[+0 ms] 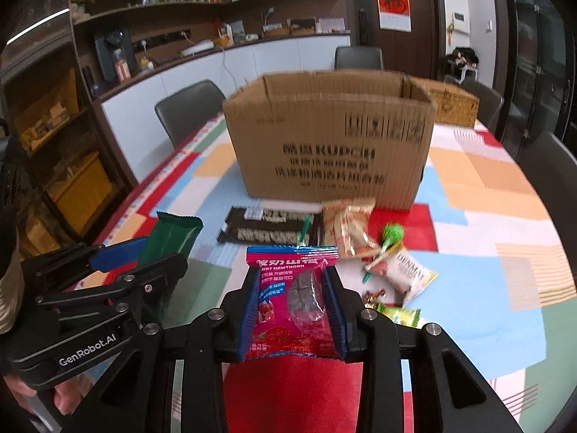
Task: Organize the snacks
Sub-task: 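Carry the green bar and hawthorn packet into the box and release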
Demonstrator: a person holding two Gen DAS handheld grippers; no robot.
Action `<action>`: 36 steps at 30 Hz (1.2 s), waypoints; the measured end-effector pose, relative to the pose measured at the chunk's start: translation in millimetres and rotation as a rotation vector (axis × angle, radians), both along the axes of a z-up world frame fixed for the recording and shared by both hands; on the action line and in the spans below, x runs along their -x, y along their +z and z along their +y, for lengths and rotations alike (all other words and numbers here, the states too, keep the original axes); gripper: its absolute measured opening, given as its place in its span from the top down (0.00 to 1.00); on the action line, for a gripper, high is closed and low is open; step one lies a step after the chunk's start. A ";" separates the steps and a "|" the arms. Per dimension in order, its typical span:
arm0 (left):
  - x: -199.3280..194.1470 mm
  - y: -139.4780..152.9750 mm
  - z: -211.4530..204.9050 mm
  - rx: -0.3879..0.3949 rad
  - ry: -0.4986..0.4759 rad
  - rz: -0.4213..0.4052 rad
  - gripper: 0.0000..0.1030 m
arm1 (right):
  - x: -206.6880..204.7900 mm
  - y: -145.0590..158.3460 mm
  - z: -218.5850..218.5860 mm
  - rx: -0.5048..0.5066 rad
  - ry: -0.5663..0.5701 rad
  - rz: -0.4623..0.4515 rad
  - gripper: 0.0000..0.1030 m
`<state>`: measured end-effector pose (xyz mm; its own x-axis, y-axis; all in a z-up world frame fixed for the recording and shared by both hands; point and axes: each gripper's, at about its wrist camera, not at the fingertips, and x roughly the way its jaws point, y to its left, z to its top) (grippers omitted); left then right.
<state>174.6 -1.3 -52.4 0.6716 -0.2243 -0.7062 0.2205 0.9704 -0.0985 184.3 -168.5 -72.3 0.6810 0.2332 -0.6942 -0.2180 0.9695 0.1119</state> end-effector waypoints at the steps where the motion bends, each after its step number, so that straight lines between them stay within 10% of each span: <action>1: 1.6 6.3 -0.3 0.001 -0.004 -0.016 0.58 | 1.4 4.0 -0.5 -0.001 -0.001 -0.011 0.66; 22: -27.4 93.3 -9.4 -0.010 -0.035 -0.233 0.58 | -22.2 101.1 -18.7 0.020 -0.048 -0.265 0.66; 36: -107.3 122.4 -24.8 -0.041 -0.058 -0.243 0.58 | -103.9 127.3 -31.0 0.028 -0.036 -0.233 0.66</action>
<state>281.9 -26.2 70.0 0.8097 -0.2415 -0.5348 0.2880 0.9576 0.0036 288.2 -199.5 55.0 0.8313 0.1886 -0.5229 -0.1996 0.9792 0.0359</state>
